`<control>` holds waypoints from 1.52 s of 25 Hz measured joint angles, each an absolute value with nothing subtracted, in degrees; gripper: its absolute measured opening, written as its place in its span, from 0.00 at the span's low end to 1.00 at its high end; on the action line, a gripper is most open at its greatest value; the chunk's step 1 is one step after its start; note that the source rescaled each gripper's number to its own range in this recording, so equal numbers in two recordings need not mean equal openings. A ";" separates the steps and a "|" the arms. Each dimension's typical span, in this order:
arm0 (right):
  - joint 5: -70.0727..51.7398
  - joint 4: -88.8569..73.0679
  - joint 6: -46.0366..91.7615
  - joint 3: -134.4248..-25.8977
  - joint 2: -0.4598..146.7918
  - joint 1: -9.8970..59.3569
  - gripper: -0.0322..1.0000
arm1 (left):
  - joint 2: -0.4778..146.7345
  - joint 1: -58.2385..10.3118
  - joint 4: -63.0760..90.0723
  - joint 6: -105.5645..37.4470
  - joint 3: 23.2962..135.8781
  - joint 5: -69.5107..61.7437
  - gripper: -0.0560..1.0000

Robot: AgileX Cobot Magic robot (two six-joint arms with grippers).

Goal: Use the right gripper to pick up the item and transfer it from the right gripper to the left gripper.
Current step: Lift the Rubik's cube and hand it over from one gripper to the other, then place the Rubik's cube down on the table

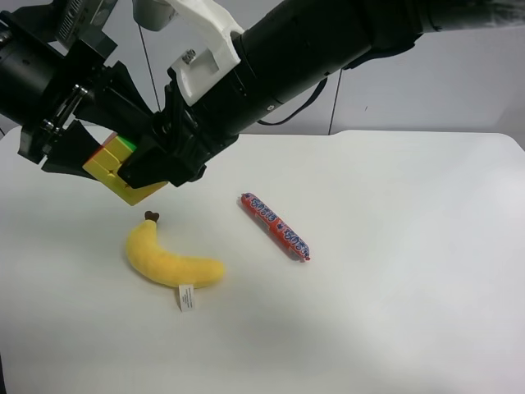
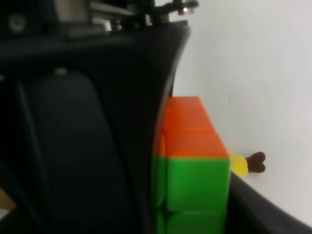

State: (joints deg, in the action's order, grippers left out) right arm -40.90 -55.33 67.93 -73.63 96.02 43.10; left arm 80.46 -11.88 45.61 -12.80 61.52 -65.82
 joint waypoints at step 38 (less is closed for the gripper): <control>-46.89 -43.85 58.43 -73.63 85.58 43.10 0.99 | 80.46 -11.88 46.04 -12.66 61.54 -65.82 0.05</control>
